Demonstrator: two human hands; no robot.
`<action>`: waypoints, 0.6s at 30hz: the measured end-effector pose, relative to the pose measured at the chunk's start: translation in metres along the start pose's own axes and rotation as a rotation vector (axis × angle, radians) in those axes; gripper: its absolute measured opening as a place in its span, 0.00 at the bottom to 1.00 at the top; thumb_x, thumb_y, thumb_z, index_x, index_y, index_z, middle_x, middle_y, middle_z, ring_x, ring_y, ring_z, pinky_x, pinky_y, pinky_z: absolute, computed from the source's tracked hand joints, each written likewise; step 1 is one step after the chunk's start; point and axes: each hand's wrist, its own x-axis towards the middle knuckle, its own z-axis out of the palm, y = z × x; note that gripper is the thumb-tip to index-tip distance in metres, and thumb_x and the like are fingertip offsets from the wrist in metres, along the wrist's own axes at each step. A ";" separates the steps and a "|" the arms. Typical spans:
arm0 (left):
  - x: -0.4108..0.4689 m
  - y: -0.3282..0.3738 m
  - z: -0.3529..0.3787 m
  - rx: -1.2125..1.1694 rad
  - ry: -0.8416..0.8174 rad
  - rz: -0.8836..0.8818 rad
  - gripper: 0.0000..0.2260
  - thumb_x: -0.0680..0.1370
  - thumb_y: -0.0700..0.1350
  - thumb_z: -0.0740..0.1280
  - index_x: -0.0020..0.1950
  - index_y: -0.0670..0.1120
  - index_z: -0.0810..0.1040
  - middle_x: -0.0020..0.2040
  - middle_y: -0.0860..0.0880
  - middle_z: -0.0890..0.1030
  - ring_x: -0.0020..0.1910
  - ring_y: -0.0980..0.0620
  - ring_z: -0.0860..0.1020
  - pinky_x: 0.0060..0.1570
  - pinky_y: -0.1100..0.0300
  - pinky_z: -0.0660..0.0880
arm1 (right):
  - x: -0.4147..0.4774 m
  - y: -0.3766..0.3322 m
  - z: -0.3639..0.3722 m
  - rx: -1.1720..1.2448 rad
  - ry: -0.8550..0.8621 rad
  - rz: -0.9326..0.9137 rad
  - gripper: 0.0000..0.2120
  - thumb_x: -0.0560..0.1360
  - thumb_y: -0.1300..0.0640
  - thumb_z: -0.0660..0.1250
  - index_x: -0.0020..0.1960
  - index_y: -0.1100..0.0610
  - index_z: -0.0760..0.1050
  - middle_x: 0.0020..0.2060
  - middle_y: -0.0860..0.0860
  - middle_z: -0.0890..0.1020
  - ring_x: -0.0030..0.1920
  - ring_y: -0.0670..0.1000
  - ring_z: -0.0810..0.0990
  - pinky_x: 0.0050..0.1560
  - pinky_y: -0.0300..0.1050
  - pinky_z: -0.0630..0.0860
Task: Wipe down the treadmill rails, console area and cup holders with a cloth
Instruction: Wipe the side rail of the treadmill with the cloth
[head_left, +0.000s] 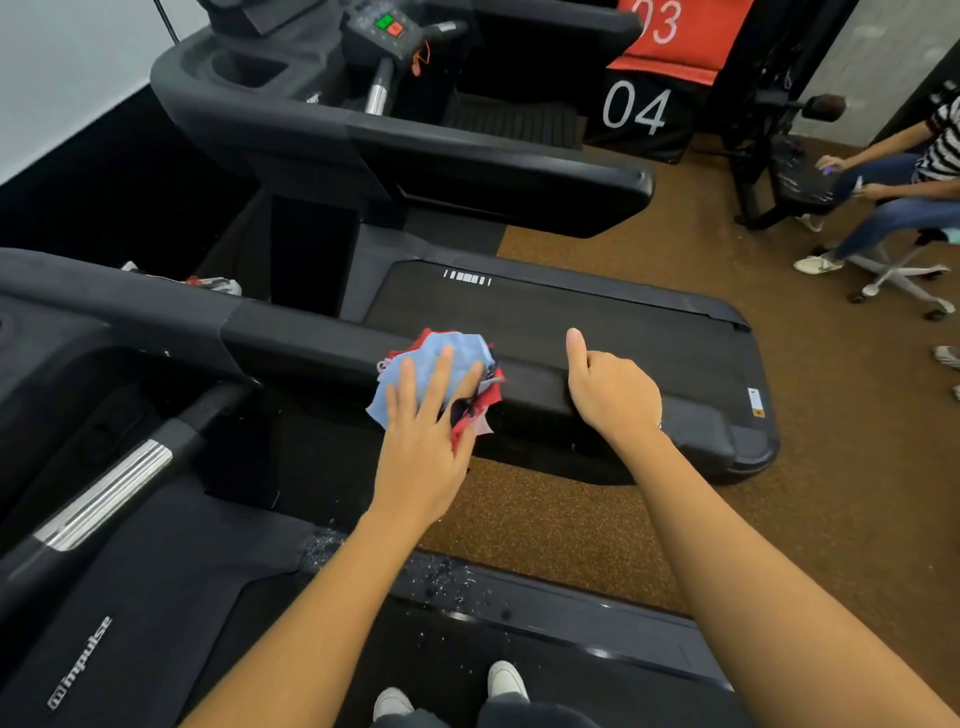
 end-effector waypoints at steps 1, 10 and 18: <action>-0.003 0.006 0.002 -0.073 0.027 -0.040 0.23 0.79 0.54 0.50 0.75 0.60 0.50 0.77 0.55 0.46 0.74 0.43 0.39 0.61 0.36 0.67 | 0.000 0.000 0.001 0.001 -0.003 -0.003 0.30 0.81 0.42 0.41 0.29 0.57 0.65 0.27 0.52 0.73 0.29 0.52 0.72 0.32 0.44 0.66; -0.020 0.047 0.040 -0.212 -0.002 -0.097 0.29 0.79 0.53 0.50 0.69 0.67 0.30 0.70 0.63 0.27 0.70 0.40 0.30 0.60 0.41 0.71 | 0.002 0.000 0.003 -0.021 0.000 0.015 0.32 0.81 0.42 0.41 0.31 0.60 0.69 0.28 0.54 0.75 0.33 0.57 0.77 0.34 0.46 0.70; -0.005 0.046 0.019 -0.546 0.207 -0.418 0.31 0.77 0.59 0.52 0.68 0.63 0.31 0.69 0.57 0.27 0.71 0.54 0.31 0.59 0.60 0.65 | 0.001 0.001 0.002 -0.006 -0.002 0.004 0.32 0.81 0.42 0.41 0.31 0.60 0.69 0.28 0.53 0.75 0.33 0.56 0.76 0.34 0.46 0.69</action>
